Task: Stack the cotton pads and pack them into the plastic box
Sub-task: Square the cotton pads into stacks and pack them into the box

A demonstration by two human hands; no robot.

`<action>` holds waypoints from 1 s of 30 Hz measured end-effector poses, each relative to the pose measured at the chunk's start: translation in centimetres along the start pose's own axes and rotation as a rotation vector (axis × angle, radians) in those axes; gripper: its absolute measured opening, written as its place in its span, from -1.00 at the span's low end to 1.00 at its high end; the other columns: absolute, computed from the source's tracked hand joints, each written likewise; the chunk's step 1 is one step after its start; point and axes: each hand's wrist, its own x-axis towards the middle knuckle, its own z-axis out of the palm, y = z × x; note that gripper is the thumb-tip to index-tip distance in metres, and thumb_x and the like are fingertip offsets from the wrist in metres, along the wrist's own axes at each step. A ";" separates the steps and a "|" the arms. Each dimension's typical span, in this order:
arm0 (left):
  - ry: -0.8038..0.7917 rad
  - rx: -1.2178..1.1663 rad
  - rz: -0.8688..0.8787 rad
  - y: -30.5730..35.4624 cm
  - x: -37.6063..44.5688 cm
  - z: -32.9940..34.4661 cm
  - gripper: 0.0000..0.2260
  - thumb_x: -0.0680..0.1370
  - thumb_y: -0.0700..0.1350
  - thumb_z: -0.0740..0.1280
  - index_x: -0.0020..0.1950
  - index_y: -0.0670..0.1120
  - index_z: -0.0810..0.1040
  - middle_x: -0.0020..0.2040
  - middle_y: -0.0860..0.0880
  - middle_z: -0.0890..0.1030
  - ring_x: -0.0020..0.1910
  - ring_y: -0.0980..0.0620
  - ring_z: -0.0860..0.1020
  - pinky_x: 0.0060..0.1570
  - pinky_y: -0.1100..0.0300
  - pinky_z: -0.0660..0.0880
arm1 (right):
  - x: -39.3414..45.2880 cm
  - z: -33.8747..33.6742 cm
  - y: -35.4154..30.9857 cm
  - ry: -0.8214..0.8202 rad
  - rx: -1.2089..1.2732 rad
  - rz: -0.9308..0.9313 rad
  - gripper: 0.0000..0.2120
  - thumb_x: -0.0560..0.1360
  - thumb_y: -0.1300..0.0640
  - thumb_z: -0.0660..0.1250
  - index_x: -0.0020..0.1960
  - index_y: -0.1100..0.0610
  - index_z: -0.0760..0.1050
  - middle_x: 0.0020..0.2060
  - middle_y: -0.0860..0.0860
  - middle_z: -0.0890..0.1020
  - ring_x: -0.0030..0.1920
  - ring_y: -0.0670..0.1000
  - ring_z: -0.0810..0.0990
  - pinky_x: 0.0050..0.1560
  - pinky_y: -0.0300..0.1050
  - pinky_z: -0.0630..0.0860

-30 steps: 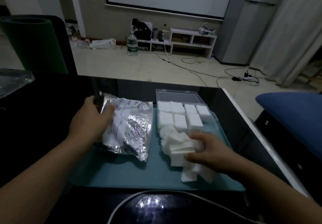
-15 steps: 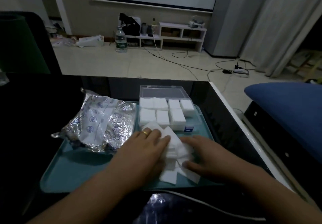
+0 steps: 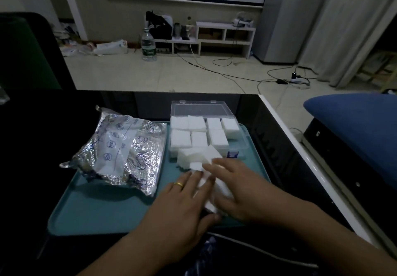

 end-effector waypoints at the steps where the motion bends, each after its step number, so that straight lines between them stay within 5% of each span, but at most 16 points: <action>1: 0.002 0.010 -0.004 0.1 0.3 -0.2 -0.45 0.60 0.31 0.00 0.40 0.00 0.43 0.30 -0.07 0.57 0.20 -0.08 0.58 0.07 0.04 0.56 | 0.2 0.1 0.1 -0.038 -0.033 0.019 -0.40 0.59 -0.11 0.18 0.56 -0.11 0.04 0.54 -0.07 0.08 0.53 -0.02 0.06 0.49 -0.04 0.14; 6: -0.005 0.028 0.022 -1.2 0.9 -2.0 -0.67 0.42 0.08 0.20 0.08 0.03 0.60 0.04 -0.04 0.65 -0.09 -0.07 0.63 -0.15 0.04 0.58 | 0.8 -0.7 2.9 -0.048 -0.073 0.127 -0.58 0.58 0.04 0.24 0.44 -0.11 0.35 0.40 -0.05 0.38 0.36 -0.01 0.37 0.38 -0.08 0.32; 10: -0.061 0.077 0.075 -4.0 0.3 -2.4 -0.49 0.16 0.03 0.50 0.10 0.06 0.61 0.17 -0.04 0.63 0.09 -0.05 0.64 0.01 0.08 0.58 | 0.9 -0.7 3.8 -0.050 -0.073 0.191 -0.51 0.48 0.14 0.35 0.39 -0.09 0.42 0.32 -0.08 0.43 0.28 -0.04 0.45 0.32 -0.12 0.39; 14: -0.074 -0.200 0.027 -4.3 -0.1 -4.1 -0.48 0.34 0.07 0.28 0.31 0.06 0.45 0.32 0.08 0.45 0.27 0.07 0.48 0.24 0.29 0.34 | 0.5 -1.9 3.2 -0.079 -0.028 0.173 -0.38 0.45 -0.05 0.41 0.46 -0.11 0.28 0.38 -0.10 0.37 0.35 -0.07 0.37 0.35 -0.22 0.29; 16: -0.064 -0.293 -0.030 -4.0 0.2 -4.8 -0.48 0.37 0.05 0.19 0.35 0.12 0.33 0.32 0.19 0.34 0.26 0.20 0.34 0.19 0.38 0.25 | 0.1 -2.9 2.8 -0.071 -0.002 0.151 -0.31 0.43 -0.08 0.43 0.48 -0.13 0.23 0.39 -0.12 0.34 0.36 -0.10 0.34 0.35 -0.25 0.26; 23: -0.070 -0.157 -0.094 -2.6 1.3 -3.1 -0.62 0.63 0.08 0.16 0.43 0.04 0.28 0.37 0.04 0.37 0.30 0.02 0.34 0.27 0.16 0.33 | 0.4 -1.2 1.7 -0.092 -0.069 0.118 -0.28 0.44 -0.26 0.36 0.51 -0.12 0.19 0.43 -0.07 0.31 0.40 -0.06 0.28 0.40 -0.14 0.25; 28: -0.031 -0.057 -0.021 -3.6 1.8 -2.8 -0.60 0.37 -0.28 0.42 0.18 -0.02 0.54 0.07 -0.02 0.54 0.05 -0.08 0.50 -0.09 0.08 0.52 | 0.8 -1.4 2.6 0.007 -0.127 0.175 -0.46 0.48 -0.09 0.36 0.43 -0.11 0.33 0.32 -0.07 0.42 0.33 -0.02 0.36 0.35 -0.11 0.33; 30: -0.045 -0.077 0.027 -4.3 1.8 -2.8 -0.59 0.24 -0.26 0.47 0.06 -0.01 0.62 -0.02 0.00 0.59 -0.06 -0.07 0.55 -0.18 0.08 0.56 | 0.7 -1.9 3.0 0.007 -0.098 0.190 -0.46 0.46 -0.11 0.38 0.41 -0.10 0.37 0.29 -0.07 0.45 0.30 -0.03 0.41 0.30 -0.16 0.36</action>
